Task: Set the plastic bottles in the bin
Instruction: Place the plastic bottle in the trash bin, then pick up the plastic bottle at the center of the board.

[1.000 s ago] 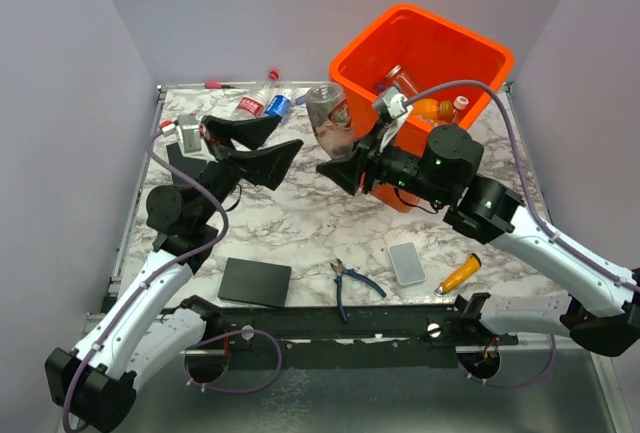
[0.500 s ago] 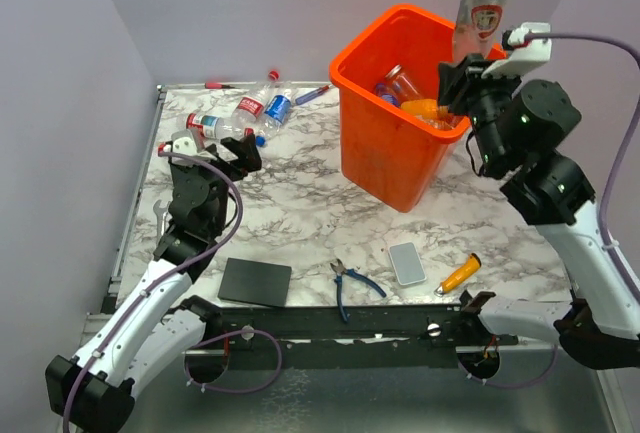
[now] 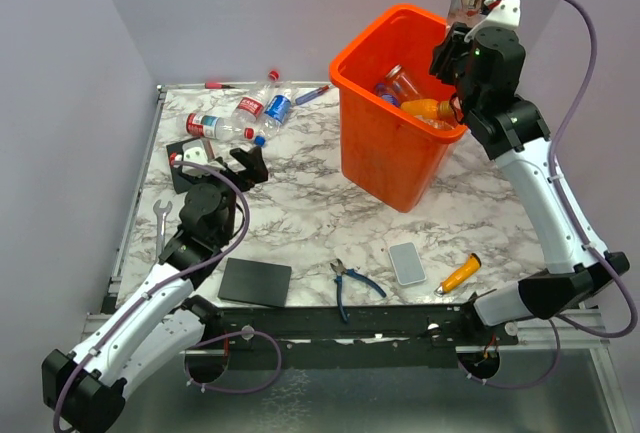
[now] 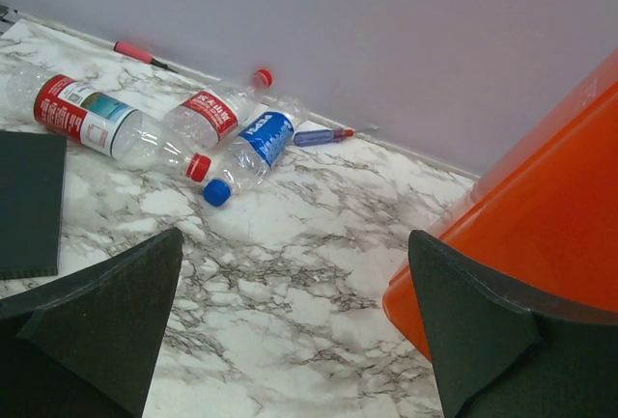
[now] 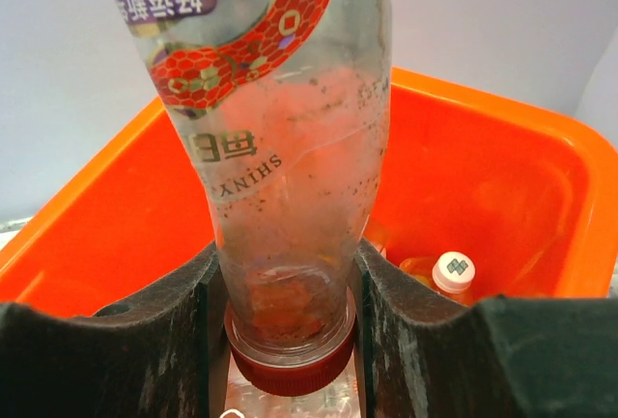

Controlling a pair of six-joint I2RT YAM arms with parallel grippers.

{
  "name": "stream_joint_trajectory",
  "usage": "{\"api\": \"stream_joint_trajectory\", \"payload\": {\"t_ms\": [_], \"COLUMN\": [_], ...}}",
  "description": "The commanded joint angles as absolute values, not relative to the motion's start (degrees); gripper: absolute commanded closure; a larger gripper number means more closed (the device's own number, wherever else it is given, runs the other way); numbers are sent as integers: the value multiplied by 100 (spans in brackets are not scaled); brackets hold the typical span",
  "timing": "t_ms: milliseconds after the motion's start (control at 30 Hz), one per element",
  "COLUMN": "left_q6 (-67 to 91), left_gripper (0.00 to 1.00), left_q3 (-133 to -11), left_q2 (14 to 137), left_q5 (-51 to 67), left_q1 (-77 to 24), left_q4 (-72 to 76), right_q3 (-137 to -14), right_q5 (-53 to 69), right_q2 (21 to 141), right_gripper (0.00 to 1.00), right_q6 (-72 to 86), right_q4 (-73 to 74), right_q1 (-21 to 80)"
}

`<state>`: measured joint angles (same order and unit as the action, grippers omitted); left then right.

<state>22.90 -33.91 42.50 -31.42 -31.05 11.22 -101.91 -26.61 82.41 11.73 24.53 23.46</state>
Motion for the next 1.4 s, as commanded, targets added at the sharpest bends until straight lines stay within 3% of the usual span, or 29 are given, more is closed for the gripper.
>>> {"api": "stream_joint_trajectory", "payload": {"t_ms": [0, 400, 567, 633, 900, 1067, 1233, 1367], "left_q6": [2262, 2304, 2277, 2277, 2279, 2242, 2493, 3463], "left_gripper": [1, 1, 1, 1, 1, 1, 1, 1], "left_q3": [-3301, -3231, -3225, -3217, -3199, -3261, -3660, -4188], "left_q2": [4151, 4135, 4164, 4179, 4263, 4469, 5045, 5716], "left_q5": [-3597, -3654, -3668, -3671, -3645, -3983, -4592, -3917], "left_q1": [-3206, -3338, -3340, -3348, -3357, -3348, -3188, -2436], "left_q4": [1170, 1190, 1196, 1210, 1249, 1155, 592, 95], "right_q3": [-9991, -10069, -9999, -10007, -9906, -9686, -8372, -6852], "right_q5": [-2095, -1128, -796, -731, -464, 501, 2289, 2681], "right_q2": [8225, 8749, 8751, 8693, 8081, 7207, 5875, 4626], "right_gripper": [100, 99, 38, 30, 19, 15, 15, 15], "right_q6": [1628, 2018, 2158, 2177, 2204, 2191, 2228, 2700], "right_q4": [2191, 2544, 2557, 2602, 2746, 2367, 1468, 621], "right_q1": [2087, 1643, 1643, 1642, 1644, 1652, 1648, 1651]}}
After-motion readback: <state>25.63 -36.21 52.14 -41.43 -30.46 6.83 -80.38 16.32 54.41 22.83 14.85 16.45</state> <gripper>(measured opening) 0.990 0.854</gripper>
